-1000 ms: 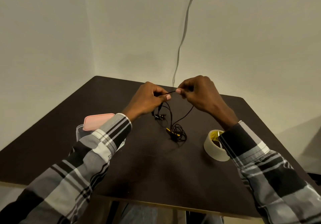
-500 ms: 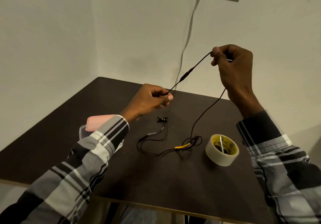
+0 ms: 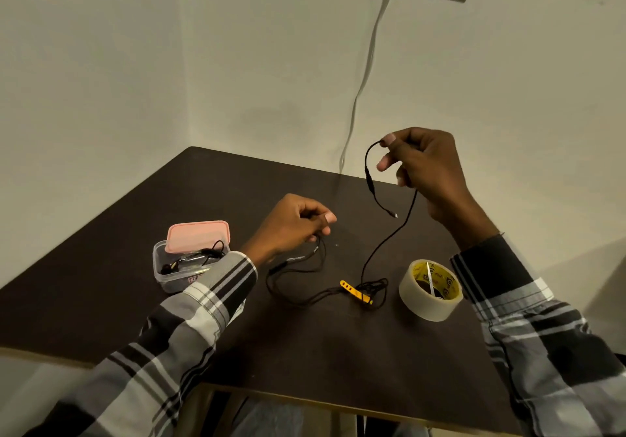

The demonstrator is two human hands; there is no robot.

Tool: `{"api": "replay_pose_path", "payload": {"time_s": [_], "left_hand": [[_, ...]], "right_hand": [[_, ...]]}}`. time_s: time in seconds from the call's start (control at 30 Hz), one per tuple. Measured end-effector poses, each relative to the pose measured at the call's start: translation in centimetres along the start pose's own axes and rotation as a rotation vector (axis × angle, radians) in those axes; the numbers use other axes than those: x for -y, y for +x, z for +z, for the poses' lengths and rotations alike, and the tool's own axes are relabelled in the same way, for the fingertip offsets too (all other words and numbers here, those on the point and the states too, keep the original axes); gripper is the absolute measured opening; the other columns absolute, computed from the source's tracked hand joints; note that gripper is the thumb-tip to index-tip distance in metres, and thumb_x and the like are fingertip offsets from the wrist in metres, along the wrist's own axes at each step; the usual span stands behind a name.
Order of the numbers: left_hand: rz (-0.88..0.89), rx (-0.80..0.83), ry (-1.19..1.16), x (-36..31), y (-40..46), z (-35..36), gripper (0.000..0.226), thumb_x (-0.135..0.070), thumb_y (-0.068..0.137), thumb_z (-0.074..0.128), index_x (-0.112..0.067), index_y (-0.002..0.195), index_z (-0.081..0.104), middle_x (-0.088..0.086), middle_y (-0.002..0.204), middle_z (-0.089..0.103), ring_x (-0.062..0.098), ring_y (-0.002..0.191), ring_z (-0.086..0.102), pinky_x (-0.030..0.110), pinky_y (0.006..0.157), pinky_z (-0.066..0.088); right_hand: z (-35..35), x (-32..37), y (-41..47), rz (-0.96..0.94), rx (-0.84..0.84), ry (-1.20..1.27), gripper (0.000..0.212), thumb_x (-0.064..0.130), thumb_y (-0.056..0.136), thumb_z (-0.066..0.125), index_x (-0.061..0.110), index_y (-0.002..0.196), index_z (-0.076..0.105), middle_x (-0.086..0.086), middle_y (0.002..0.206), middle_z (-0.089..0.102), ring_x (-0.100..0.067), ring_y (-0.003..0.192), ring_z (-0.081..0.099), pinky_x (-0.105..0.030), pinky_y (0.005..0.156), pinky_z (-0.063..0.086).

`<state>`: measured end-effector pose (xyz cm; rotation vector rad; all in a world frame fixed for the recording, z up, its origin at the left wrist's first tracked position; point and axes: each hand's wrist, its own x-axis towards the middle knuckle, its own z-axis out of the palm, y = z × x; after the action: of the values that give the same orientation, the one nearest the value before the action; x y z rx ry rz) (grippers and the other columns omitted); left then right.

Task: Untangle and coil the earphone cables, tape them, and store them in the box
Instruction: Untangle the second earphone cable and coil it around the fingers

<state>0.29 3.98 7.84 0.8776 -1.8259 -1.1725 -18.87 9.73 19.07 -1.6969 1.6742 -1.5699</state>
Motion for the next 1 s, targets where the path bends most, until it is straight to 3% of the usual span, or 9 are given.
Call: {"api": "replay_pose_path", "payload": {"time_s": [0.1, 0.23, 0.3, 0.4, 0.53, 0.67, 0.8, 0.87, 1.0], "left_hand": [[-0.018, 0.037, -0.060, 0.0, -0.5, 1.7, 0.016, -0.021, 0.092, 0.067, -0.010, 0.103, 0.073, 0.006, 0.090, 0.075, 0.013, 0.083, 0.070, 0.027, 0.070, 0.055], [0.003, 0.073, -0.181, -1.2, -1.1, 4.1, 0.038, -0.022, 0.090, 0.070, -0.011, 0.126, 0.062, 0.003, 0.112, 0.070, 0.008, 0.100, 0.069, 0.018, 0.081, 0.055], [0.049, 0.059, -0.224, -2.0, -1.0, 4.7, 0.032, -0.022, 0.091, 0.068, -0.013, 0.122, 0.064, 0.007, 0.110, 0.071, 0.012, 0.101, 0.070, 0.024, 0.085, 0.055], [0.105, 0.009, -0.279, -2.9, -0.9, 4.5, 0.021, -0.021, 0.093, 0.066, -0.011, 0.110, 0.070, 0.011, 0.090, 0.071, 0.014, 0.083, 0.070, 0.021, 0.080, 0.054], [0.147, -0.058, -0.265, -3.5, -0.5, 4.2, 0.022, -0.023, 0.090, 0.070, -0.008, 0.107, 0.070, -0.001, 0.078, 0.063, 0.005, 0.064, 0.055, 0.018, 0.065, 0.046], [0.164, -0.004, -0.214, -3.8, -0.6, 4.0, 0.020, -0.017, 0.098, 0.059, -0.001, 0.103, 0.070, 0.012, 0.084, 0.071, 0.007, 0.075, 0.068, 0.016, 0.070, 0.052], [0.132, -0.070, -0.325, -4.2, -1.4, 2.8, 0.038, -0.029, 0.104, 0.043, -0.002, 0.095, 0.067, -0.001, 0.051, 0.040, 0.006, 0.043, 0.037, 0.020, 0.044, 0.039], [0.153, -0.202, -0.335, -4.4, -1.5, 1.5, 0.040, -0.033, 0.105, 0.039, -0.009, 0.085, 0.064, -0.005, 0.050, 0.030, 0.004, 0.043, 0.025, 0.018, 0.042, 0.023], [0.177, -0.350, -0.331, -4.8, -1.3, -0.6, 0.044, -0.032, 0.106, 0.036, -0.011, 0.073, 0.057, -0.013, 0.045, 0.032, 0.001, 0.041, 0.023, 0.014, 0.041, 0.021]], "right_hand": [[0.4, -0.1, -0.6, 0.128, 0.083, 0.097, 0.019, 0.017, 0.102, 0.052, 0.010, 0.110, 0.069, -0.003, 0.082, 0.078, -0.015, 0.059, 0.068, -0.021, 0.053, 0.050], [0.7, -0.4, -0.8, 0.221, 0.286, 0.288, 0.029, 0.007, 0.104, 0.041, 0.005, 0.119, 0.066, -0.007, 0.109, 0.076, -0.017, 0.104, 0.072, -0.035, 0.084, 0.059], [0.5, -0.6, -0.7, 0.188, 0.392, 0.270, 0.033, 0.004, 0.104, 0.039, 0.007, 0.126, 0.063, -0.004, 0.120, 0.072, -0.011, 0.117, 0.066, -0.035, 0.090, 0.058], [0.1, -1.1, -0.6, 0.126, 0.463, 0.160, 0.035, 0.002, 0.104, 0.041, 0.008, 0.134, 0.059, -0.002, 0.129, 0.068, -0.006, 0.124, 0.059, -0.031, 0.088, 0.059], [0.4, -1.4, -1.0, 0.029, 0.438, 0.043, 0.030, 0.002, 0.101, 0.050, 0.006, 0.127, 0.064, -0.002, 0.117, 0.072, -0.002, 0.105, 0.069, -0.018, 0.073, 0.057], [1.2, -2.0, -1.1, -0.150, 0.317, -0.264, 0.014, 0.018, 0.094, 0.067, 0.016, 0.103, 0.077, 0.006, 0.086, 0.077, -0.005, 0.081, 0.073, -0.028, 0.075, 0.057], [0.6, -3.1, -0.8, -0.189, 0.178, -0.643, 0.017, 0.037, 0.092, 0.067, 0.025, 0.100, 0.076, 0.006, 0.082, 0.073, -0.014, 0.079, 0.067, -0.034, 0.070, 0.053], [0.0, -3.7, -0.7, -0.162, 0.168, -0.685, 0.019, 0.038, 0.094, 0.066, 0.023, 0.100, 0.076, 0.005, 0.086, 0.071, -0.015, 0.080, 0.065, -0.030, 0.068, 0.047], [-1.1, -5.0, -0.5, -0.050, 0.268, -0.583, 0.014, 0.034, 0.095, 0.065, 0.023, 0.087, 0.071, 0.007, 0.084, 0.067, -0.008, 0.077, 0.061, -0.027, 0.066, 0.045]]}}
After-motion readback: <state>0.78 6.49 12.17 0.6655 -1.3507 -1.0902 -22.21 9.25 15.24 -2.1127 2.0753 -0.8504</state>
